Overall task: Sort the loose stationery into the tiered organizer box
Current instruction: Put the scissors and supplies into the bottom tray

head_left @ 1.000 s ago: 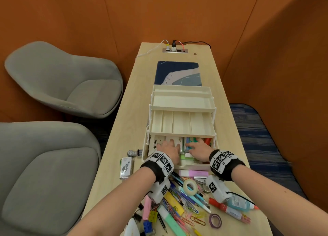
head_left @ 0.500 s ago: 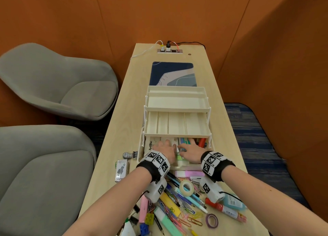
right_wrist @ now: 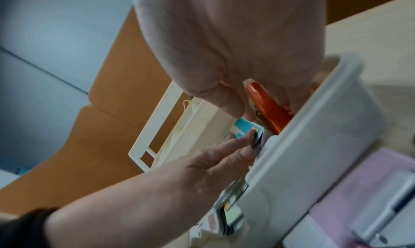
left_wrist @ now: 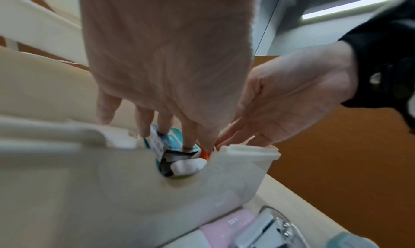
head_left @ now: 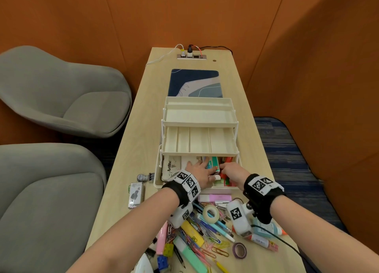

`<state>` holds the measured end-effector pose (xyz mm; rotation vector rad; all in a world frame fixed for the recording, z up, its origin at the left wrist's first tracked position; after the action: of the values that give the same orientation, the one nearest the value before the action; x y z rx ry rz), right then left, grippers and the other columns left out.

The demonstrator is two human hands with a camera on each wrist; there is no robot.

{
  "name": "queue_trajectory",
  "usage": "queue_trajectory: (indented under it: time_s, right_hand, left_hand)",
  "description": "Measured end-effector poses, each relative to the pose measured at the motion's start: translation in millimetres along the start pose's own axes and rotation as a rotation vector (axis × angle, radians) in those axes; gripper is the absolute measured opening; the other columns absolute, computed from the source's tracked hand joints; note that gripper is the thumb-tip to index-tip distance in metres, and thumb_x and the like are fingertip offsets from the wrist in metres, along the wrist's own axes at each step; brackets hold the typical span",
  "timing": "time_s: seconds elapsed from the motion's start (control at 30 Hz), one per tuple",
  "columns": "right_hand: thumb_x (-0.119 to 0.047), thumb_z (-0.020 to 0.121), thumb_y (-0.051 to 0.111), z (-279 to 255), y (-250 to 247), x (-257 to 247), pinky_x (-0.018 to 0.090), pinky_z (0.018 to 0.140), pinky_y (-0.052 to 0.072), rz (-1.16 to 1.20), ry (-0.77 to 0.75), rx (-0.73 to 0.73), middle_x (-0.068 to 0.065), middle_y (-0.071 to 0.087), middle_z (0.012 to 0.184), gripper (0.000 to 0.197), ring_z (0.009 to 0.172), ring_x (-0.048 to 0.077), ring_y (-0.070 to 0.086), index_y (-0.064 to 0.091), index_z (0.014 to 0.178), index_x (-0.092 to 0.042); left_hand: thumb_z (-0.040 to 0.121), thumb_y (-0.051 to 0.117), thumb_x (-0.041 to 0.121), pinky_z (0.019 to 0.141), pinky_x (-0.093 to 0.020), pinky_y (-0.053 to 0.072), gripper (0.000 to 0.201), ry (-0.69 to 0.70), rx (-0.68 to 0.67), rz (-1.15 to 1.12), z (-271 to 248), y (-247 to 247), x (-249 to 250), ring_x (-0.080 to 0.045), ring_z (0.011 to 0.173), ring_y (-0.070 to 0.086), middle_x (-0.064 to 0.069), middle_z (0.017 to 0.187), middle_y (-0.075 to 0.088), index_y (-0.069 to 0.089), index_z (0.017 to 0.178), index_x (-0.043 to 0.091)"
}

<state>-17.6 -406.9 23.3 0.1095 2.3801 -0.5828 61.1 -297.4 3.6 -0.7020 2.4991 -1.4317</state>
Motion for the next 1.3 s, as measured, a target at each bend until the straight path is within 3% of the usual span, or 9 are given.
queue_trajectory:
  time_s: [0.13, 0.23, 0.33, 0.47, 0.6, 0.67, 0.8, 1.07, 1.3]
  right_hand:
    - [-0.011, 0.092, 0.043, 6, 2, -5, 0.027, 0.056, 0.043, 0.048, 0.013, 0.021, 0.024, 0.057, 0.117, 0.04, 0.063, 0.015, 0.047, 0.048, 0.13, 0.002]
    - [-0.01, 0.093, 0.042, 5, 4, -9, 0.026, 0.055, 0.042, 0.048, 0.01, 0.022, 0.006, 0.052, 0.087, 0.04, 0.062, 0.013, 0.046, 0.048, 0.13, 0.001]
    - [-0.007, 0.093, 0.039, 5, 6, -13, 0.025, 0.057, 0.041, 0.05, 0.007, -0.008, -0.001, 0.048, 0.076, 0.039, 0.063, 0.011, 0.045, 0.048, 0.131, 0.0]
    - [0.003, 0.09, 0.035, 3, 4, -16, 0.022, 0.055, 0.036, 0.009, -0.011, -0.008, 0.007, 0.052, 0.089, 0.041, 0.065, 0.012, 0.043, 0.051, 0.127, -0.005]
    - [0.003, 0.087, 0.035, -1, -5, -11, 0.031, 0.071, 0.044, -0.048, -0.062, -0.013, 0.011, 0.058, 0.1, 0.048, 0.08, 0.02, 0.052, 0.05, 0.132, -0.008]
    - [0.002, 0.089, 0.035, -6, -15, -9, 0.029, 0.072, 0.045, -0.156, -0.118, 0.028, 0.011, 0.061, 0.106, 0.046, 0.084, 0.02, 0.056, 0.051, 0.13, -0.009]
    - [-0.001, 0.091, 0.038, -21, -31, -6, 0.031, 0.091, 0.046, -0.421, -0.202, 0.153, 0.009, 0.06, 0.122, 0.037, 0.108, 0.023, 0.058, 0.062, 0.118, -0.008]
    - [-0.019, 0.091, 0.036, -24, -10, 3, 0.034, 0.084, 0.046, -0.93, -0.132, 0.024, 0.013, 0.058, 0.114, 0.031, 0.103, 0.03, 0.056, 0.056, 0.113, -0.009]
    - [-0.011, 0.098, 0.027, -24, 4, -3, 0.038, 0.103, 0.031, -0.957, -0.103, -0.011, 0.019, 0.042, 0.14, 0.04, 0.127, 0.029, 0.04, 0.042, 0.134, 0.001]
  left_hand:
    - [0.101, 0.026, 0.044, 0.112, -0.057, 0.019, 0.053, 0.036, -0.014, 0.061, 1, -3, -8, -0.029, 0.145, 0.015, -0.009, 0.16, -0.001, 0.011, 0.151, 0.034]
    - [0.102, 0.027, 0.042, 0.115, -0.057, 0.014, 0.053, 0.067, -0.045, 0.065, 3, -7, -15, -0.029, 0.144, 0.019, -0.006, 0.16, -0.003, 0.009, 0.151, 0.037]
    - [0.102, 0.021, 0.044, 0.115, -0.057, 0.008, 0.051, 0.07, -0.073, 0.06, 2, -8, -19, -0.029, 0.145, 0.019, -0.004, 0.16, -0.006, 0.007, 0.151, 0.039]
    - [0.101, 0.033, 0.038, 0.111, -0.047, 0.027, 0.048, 0.071, 0.056, 0.018, -1, -9, -11, -0.031, 0.134, 0.036, -0.01, 0.156, 0.02, 0.027, 0.148, 0.029]
    - [0.093, 0.051, 0.022, 0.091, -0.038, 0.043, 0.034, 0.128, 0.31, -0.111, -6, -12, -1, -0.027, 0.113, 0.05, -0.008, 0.127, 0.05, 0.052, 0.126, 0.016]
    - [0.097, 0.045, 0.033, 0.096, -0.04, 0.042, 0.031, 0.174, 0.325, -0.14, -6, -9, 3, -0.026, 0.119, 0.048, -0.007, 0.136, 0.047, 0.061, 0.118, 0.016]
    - [0.098, 0.021, 0.055, 0.113, -0.048, 0.024, 0.064, 0.151, 0.154, -0.143, -6, 1, 7, -0.024, 0.14, 0.021, 0.0, 0.157, 0.019, 0.072, 0.106, 0.017]
    - [0.099, 0.018, 0.053, 0.099, -0.042, 0.038, 0.06, 0.151, 0.245, -0.006, -4, 2, -1, -0.021, 0.116, 0.042, -0.005, 0.129, 0.046, 0.065, 0.116, 0.018]
    - [0.101, 0.026, 0.042, 0.095, -0.042, 0.039, 0.046, 0.143, 0.241, 0.0, -1, 0, 1, -0.023, 0.115, 0.04, -0.005, 0.126, 0.044, 0.064, 0.114, 0.019]
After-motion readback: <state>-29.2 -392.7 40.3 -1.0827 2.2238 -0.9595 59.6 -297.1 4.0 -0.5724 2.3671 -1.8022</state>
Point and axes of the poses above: each hand's wrist, its own z-axis towards the middle knuckle, its own y-axis out of the palm, x = y × z, the point moved 2 cm from there along z, towards the middle knuckle
